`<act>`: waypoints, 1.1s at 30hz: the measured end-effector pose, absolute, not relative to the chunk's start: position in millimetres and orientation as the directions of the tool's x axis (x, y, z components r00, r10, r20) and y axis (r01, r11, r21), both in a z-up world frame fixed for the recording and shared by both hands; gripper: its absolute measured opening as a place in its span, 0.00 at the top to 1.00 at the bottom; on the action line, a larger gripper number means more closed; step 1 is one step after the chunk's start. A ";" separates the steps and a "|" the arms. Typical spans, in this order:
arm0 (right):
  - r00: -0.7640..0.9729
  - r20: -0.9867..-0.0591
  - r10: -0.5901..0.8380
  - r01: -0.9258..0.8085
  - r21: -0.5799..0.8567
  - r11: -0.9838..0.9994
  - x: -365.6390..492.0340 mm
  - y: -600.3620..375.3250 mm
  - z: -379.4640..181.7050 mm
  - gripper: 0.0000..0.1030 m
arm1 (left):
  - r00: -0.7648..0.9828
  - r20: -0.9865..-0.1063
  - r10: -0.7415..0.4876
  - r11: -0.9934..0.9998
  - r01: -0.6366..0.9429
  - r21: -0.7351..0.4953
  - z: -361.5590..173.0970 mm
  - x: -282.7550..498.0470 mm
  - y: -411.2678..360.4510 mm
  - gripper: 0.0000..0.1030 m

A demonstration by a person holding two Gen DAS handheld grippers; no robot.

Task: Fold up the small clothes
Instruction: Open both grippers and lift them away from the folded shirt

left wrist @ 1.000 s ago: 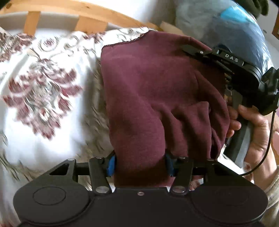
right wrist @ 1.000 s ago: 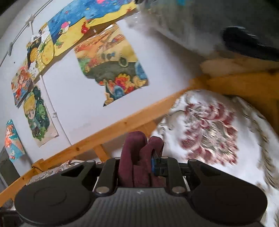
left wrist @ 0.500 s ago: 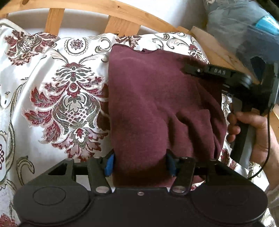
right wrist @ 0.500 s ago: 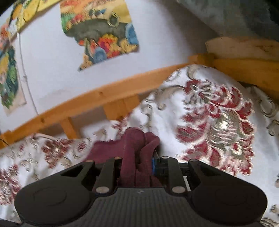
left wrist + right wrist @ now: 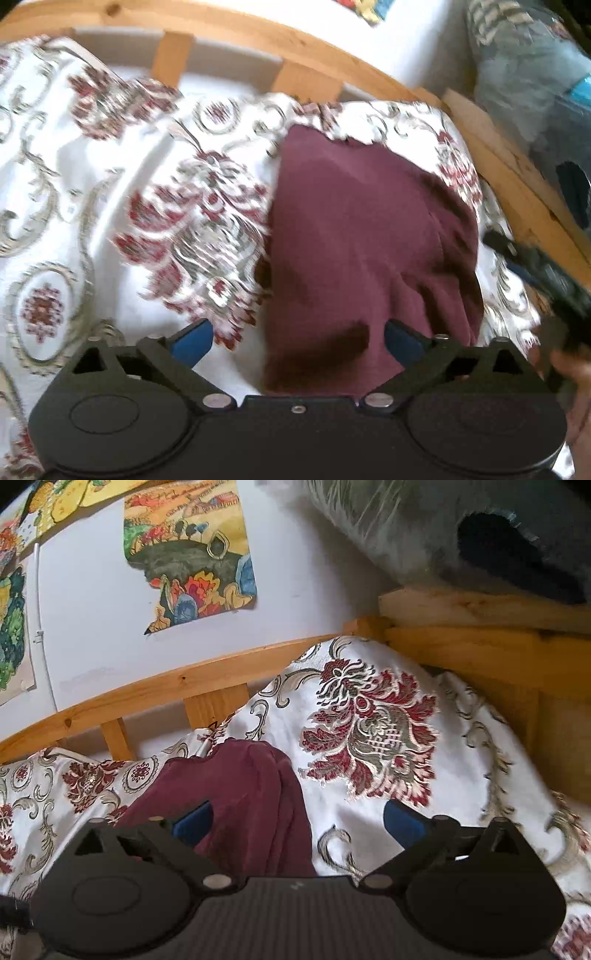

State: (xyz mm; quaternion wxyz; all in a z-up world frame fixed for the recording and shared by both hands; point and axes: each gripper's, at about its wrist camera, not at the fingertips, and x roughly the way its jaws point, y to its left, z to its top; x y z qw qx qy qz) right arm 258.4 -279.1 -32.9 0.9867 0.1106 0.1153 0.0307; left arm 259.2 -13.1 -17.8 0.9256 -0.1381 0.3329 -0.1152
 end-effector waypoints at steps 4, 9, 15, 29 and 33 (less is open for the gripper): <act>0.977 -0.199 0.080 -0.033 0.227 0.973 229.9 -275.3 -27.6 0.00 | 0.795 -0.544 -0.269 0.951 0.130 -0.280 1.5 247.5 -13.8 0.01; 0.988 -0.149 0.048 -0.009 0.254 0.967 185.9 -266.6 -17.9 0.00 | 0.861 -0.457 -0.224 0.970 0.151 -0.190 28.3 218.3 -20.8 0.01; 0.994 -0.104 0.033 0.003 0.321 0.947 132.5 -257.9 -13.3 0.00 | 0.900 -0.381 -0.211 0.978 0.197 -0.076 49.2 170.4 -29.1 0.01; 0.989 -0.151 0.010 0.029 0.251 0.968 33.2 -213.0 -24.0 0.00 | 0.910 -0.379 -0.167 0.983 0.184 0.008 35.8 81.1 -5.0 0.01; 0.982 -0.184 0.039 0.011 0.262 0.965 16.9 -198.7 -32.7 0.00 | 0.908 -0.392 -0.145 0.986 0.168 0.023 26.5 70.6 2.0 0.01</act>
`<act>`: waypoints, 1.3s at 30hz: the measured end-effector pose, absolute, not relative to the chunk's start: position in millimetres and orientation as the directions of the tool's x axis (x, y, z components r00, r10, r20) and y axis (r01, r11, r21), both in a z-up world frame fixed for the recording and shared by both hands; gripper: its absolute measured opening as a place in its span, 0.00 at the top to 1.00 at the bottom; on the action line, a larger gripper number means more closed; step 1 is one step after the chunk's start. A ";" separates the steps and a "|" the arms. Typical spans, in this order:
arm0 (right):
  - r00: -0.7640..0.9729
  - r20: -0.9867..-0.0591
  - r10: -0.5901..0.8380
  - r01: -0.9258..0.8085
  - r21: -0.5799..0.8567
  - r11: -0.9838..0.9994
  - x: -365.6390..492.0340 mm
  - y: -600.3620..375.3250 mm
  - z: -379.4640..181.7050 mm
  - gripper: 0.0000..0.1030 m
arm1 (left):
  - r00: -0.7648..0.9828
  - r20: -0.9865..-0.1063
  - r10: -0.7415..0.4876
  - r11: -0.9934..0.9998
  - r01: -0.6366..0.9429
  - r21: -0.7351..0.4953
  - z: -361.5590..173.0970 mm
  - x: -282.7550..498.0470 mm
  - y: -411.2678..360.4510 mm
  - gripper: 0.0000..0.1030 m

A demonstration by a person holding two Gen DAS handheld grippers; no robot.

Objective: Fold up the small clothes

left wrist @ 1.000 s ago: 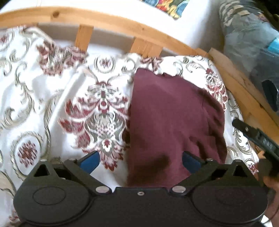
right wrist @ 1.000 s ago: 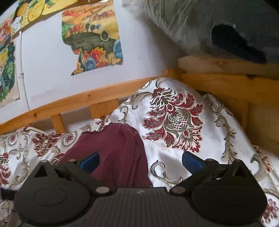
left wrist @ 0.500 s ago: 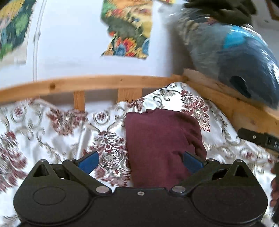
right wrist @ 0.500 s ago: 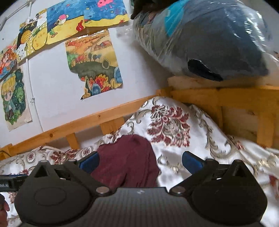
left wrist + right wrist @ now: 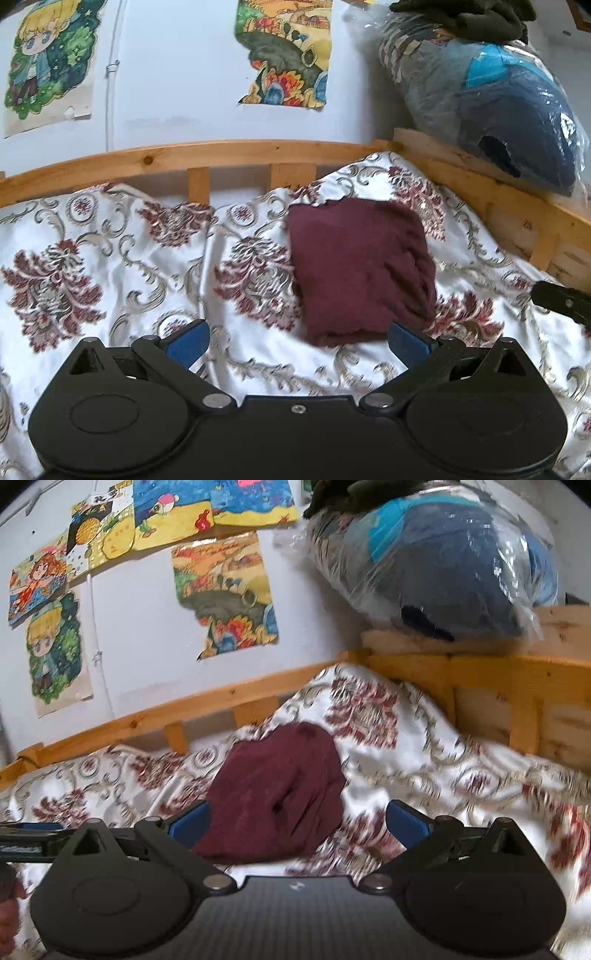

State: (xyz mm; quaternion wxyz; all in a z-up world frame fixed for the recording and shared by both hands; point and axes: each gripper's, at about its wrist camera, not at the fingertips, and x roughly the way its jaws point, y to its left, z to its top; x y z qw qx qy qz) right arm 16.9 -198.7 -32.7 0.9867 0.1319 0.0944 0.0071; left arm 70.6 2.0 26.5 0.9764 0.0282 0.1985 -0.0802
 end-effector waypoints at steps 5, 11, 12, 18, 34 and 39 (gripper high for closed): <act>0.982 -0.187 0.009 0.030 0.205 0.978 2.3 -186.1 -39.6 0.00 | 0.905 -0.409 -0.117 0.990 0.139 0.023 11.9 62.3 8.9 0.01; 0.979 -0.203 0.005 0.037 0.204 0.978 6.6 -185.9 -43.4 0.00 | 0.898 -0.427 -0.108 0.991 0.132 0.028 0.8 58.2 11.2 0.01; 0.977 -0.211 0.008 0.036 0.203 0.978 8.1 -185.4 -44.4 0.00 | 0.898 -0.427 -0.106 0.991 0.131 0.029 0.8 58.5 10.9 0.01; 0.972 -0.235 0.015 0.030 0.190 0.981 11.9 -181.4 -48.1 0.00 | 0.903 -0.419 -0.095 0.992 0.119 0.031 2.4 58.9 11.3 0.01; 0.971 -0.239 0.021 0.025 0.188 0.982 12.5 -179.6 -49.1 0.00 | 0.896 -0.436 -0.089 0.995 0.101 0.005 0.5 59.7 17.0 0.01; 0.971 -0.239 0.021 0.025 0.188 0.982 12.5 -179.8 -49.0 0.00 | 0.895 -0.439 -0.083 0.996 0.094 0.003 0.5 59.8 17.5 0.01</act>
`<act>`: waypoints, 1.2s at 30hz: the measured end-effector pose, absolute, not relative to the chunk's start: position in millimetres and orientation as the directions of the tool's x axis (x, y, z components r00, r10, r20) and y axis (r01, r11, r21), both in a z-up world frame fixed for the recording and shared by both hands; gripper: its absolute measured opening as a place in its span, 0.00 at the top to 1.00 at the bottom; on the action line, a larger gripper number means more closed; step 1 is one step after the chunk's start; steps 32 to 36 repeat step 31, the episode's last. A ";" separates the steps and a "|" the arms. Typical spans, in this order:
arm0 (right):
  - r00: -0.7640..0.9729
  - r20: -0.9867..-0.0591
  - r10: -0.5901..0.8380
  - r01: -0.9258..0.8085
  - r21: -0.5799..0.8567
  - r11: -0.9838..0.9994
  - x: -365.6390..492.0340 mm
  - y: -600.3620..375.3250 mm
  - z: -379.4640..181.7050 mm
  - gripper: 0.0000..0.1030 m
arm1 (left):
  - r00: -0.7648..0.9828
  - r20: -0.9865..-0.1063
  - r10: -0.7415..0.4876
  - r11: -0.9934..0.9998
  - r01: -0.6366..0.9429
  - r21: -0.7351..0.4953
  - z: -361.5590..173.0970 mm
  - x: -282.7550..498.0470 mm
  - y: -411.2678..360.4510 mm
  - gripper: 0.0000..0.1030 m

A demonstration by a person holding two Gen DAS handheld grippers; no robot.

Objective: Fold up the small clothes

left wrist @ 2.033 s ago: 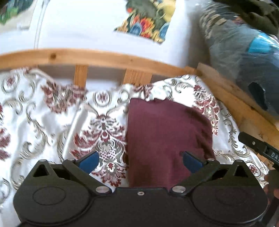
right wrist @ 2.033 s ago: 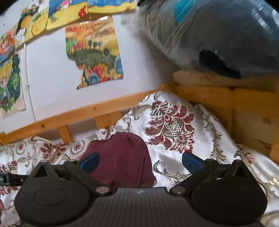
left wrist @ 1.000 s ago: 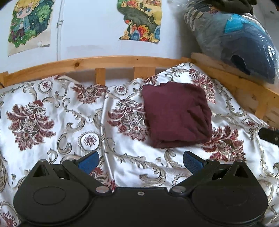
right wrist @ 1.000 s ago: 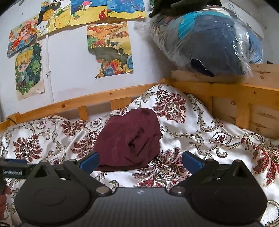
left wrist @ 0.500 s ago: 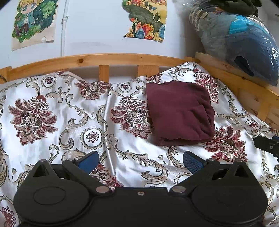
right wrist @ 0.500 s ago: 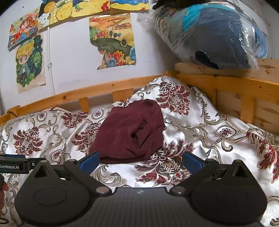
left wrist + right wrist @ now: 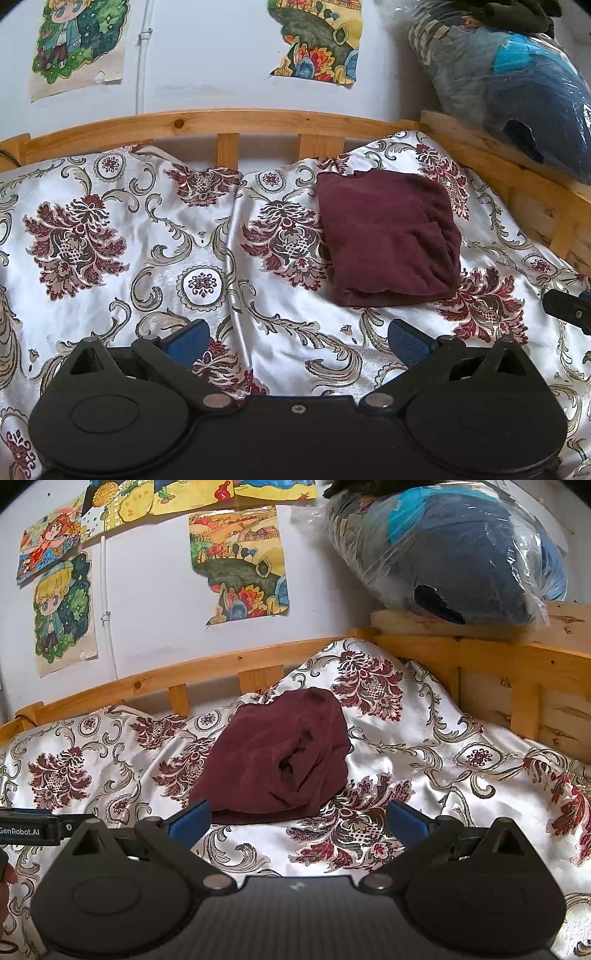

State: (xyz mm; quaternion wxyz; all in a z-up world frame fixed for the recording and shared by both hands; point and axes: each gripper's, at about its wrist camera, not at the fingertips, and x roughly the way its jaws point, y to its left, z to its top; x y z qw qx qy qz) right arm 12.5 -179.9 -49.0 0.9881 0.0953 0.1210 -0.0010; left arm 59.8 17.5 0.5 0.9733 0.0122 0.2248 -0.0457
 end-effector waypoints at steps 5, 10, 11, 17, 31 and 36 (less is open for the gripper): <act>0.971 -0.239 0.021 0.025 0.188 0.982 12.7 -180.4 -48.7 0.00 | 0.895 -0.438 -0.086 0.995 0.096 0.002 0.3 59.8 17.9 0.01; 0.970 -0.243 0.021 0.026 0.186 0.982 13.3 -179.6 -49.3 0.00 | 0.878 -0.475 -0.066 0.996 0.090 0.027 -0.3 63.4 15.9 0.01; 0.970 -0.243 0.021 0.026 0.186 0.982 13.5 -179.6 -50.0 0.00 | 0.876 -0.480 -0.055 0.996 0.081 0.034 -1.0 63.6 15.2 0.01; 0.969 -0.248 0.023 0.023 0.182 0.983 13.8 -177.6 -52.4 0.00 | 0.878 -0.478 -0.035 0.996 0.071 0.057 -2.9 62.8 13.9 0.01; 0.966 -0.258 0.026 0.023 0.182 0.983 14.9 -178.0 -52.9 0.00 | 0.877 -0.478 -0.049 0.994 0.087 0.058 -3.0 60.9 11.4 0.01; 0.966 -0.258 0.026 0.023 0.182 0.983 14.9 -178.0 -52.9 0.00 | 0.877 -0.478 -0.049 0.994 0.087 0.058 -3.0 60.9 11.4 0.01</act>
